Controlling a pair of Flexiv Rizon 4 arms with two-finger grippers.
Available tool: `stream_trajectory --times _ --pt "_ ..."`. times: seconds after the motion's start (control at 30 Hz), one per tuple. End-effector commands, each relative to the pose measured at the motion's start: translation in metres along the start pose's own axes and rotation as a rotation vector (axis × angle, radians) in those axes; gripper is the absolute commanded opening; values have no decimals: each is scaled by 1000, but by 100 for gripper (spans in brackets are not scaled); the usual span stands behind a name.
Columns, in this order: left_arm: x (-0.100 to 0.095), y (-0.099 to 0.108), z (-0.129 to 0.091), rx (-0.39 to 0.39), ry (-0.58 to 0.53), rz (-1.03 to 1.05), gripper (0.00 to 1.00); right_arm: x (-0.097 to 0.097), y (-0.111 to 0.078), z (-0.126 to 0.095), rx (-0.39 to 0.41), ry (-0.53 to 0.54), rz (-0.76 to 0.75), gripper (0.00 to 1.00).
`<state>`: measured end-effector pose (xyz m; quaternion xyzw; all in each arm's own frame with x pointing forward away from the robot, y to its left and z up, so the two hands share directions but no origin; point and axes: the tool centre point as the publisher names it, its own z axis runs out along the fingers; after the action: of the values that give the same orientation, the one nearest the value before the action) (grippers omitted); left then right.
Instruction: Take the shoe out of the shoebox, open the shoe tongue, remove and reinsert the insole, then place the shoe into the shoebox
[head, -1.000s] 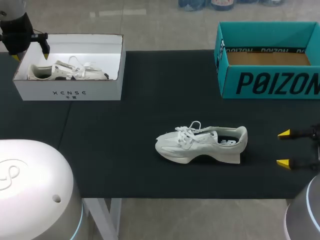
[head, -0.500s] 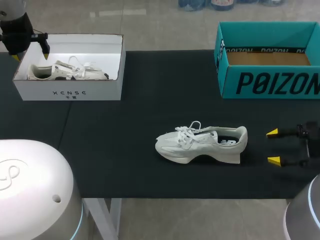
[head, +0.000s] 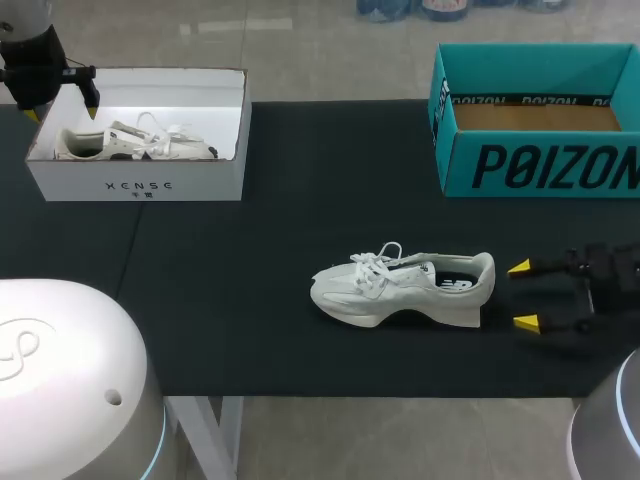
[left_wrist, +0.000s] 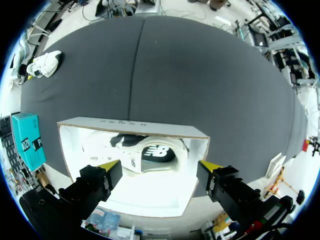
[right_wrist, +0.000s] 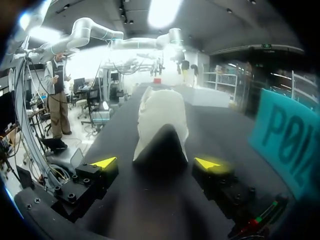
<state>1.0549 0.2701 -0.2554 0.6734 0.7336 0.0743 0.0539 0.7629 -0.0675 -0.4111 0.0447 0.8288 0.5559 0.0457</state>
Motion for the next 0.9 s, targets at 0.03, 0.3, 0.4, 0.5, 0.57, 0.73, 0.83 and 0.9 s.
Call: stream_trajectory --times 0.03,0.3,0.4,0.5,0.57,0.73,0.83,0.9 --pt "0 0 0 -1 1 1 100 -10 -1 10 -11 10 -6 100" --pt "0 0 0 -1 1 1 100 -18 7 24 -38 21 -24 100" --pt "0 0 0 -1 1 1 100 -17 6 29 -42 28 -26 100" --pt "0 0 0 -1 1 1 100 -16 4 35 -47 33 -22 100" --pt "0 0 0 -1 1 1 100 -16 3 38 -52 36 -16 100" --pt "0 0 0 -1 1 1 100 -16 1 47 -58 48 -9 100" --pt "0 0 0 -1 1 1 100 -17 0 53 -62 55 -7 100" --pt "0 0 0 -1 1 1 100 -17 0 55 -63 58 -6 100"
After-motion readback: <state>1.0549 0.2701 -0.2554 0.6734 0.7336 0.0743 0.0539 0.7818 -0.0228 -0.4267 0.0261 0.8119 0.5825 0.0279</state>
